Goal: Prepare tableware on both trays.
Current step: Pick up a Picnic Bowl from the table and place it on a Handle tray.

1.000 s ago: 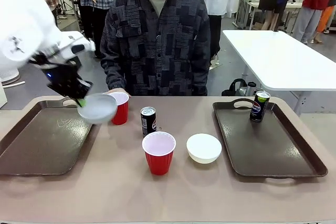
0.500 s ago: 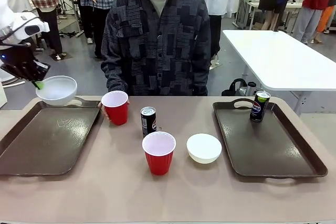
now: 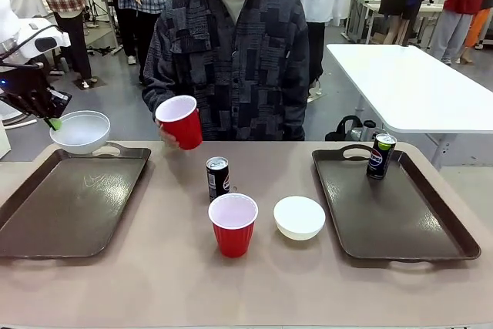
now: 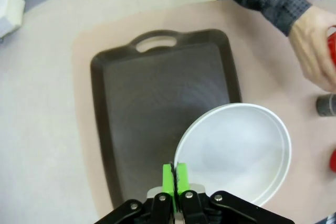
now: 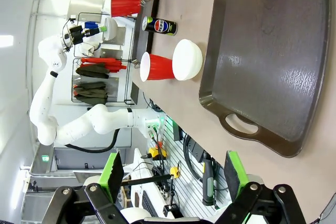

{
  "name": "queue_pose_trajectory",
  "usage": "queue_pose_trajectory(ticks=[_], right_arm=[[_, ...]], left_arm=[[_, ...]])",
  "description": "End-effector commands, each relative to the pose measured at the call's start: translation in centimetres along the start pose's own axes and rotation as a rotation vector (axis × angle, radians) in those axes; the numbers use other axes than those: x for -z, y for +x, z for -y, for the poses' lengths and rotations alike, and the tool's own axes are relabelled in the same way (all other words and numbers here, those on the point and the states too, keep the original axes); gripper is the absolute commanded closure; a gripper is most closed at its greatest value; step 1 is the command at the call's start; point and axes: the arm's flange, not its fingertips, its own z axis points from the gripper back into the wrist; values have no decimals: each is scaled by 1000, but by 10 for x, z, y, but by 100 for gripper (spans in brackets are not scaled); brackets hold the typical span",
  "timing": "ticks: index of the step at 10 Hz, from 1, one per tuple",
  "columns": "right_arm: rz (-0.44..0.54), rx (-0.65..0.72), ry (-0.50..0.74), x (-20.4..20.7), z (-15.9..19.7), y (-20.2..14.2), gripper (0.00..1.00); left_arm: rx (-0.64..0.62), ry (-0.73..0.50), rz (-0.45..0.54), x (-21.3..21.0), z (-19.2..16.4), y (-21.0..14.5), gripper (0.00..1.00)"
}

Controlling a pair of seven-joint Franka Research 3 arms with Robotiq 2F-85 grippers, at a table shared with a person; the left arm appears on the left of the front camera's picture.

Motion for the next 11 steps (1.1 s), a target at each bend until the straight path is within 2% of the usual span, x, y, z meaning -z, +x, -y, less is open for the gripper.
queue_pose_trajectory(ticks=[1,3,4,11], right_arm=[[2,-1,6,-1,0,0,0],[2,-1,6,-1,0,0,0],[2,-1,6,-1,0,0,0],[2,-1,6,-1,0,0,0]], left_arm=[[105,0,-73,-20,-17,-45,98],[133,19,-114,-71,-50,-96,98],[126,22,-119,-79,-57,-105,98],[60,71,-138,-57,-66,-93,98]])
